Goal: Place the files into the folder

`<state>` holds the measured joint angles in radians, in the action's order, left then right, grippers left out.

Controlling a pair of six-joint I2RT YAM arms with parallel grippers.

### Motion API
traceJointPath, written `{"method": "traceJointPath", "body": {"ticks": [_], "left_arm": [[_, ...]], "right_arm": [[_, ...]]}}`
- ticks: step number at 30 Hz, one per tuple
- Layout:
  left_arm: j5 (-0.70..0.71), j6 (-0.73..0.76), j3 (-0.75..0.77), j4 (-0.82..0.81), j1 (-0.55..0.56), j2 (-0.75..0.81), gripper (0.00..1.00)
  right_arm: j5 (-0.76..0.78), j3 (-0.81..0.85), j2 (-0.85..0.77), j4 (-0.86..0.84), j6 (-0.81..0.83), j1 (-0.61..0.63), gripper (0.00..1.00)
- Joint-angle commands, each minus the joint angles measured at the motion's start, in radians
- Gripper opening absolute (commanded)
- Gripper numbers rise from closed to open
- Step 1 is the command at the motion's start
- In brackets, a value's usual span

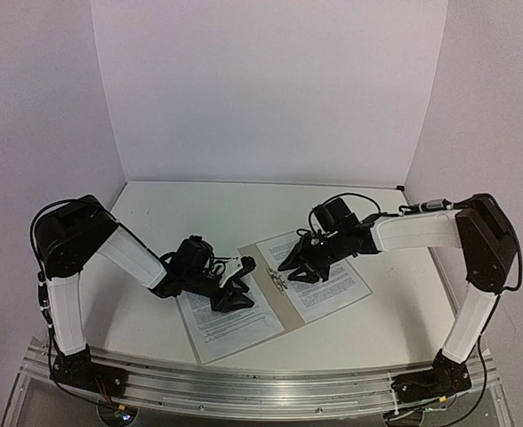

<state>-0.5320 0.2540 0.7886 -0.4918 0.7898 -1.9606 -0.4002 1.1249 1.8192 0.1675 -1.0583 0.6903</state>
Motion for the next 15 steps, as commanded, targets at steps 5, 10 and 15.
{"method": "traceJointPath", "body": {"ticks": [5, 10, 15], "left_arm": [[0.039, -0.027, -0.057, 0.151, -0.012, -0.021, 0.51], [0.037, -0.027, -0.056, 0.153, -0.016, -0.021, 0.51], [0.035, -0.023, -0.052, 0.152, -0.021, -0.022, 0.51]], "right_arm": [[-0.019, -0.062, -0.015, -0.188, -0.228, 0.002, 0.28], [-0.021, -0.032, 0.023, -0.195, -0.221, 0.001, 0.25], [-0.037, -0.051, 0.047, -0.194, -0.226, 0.002, 0.24]]}}
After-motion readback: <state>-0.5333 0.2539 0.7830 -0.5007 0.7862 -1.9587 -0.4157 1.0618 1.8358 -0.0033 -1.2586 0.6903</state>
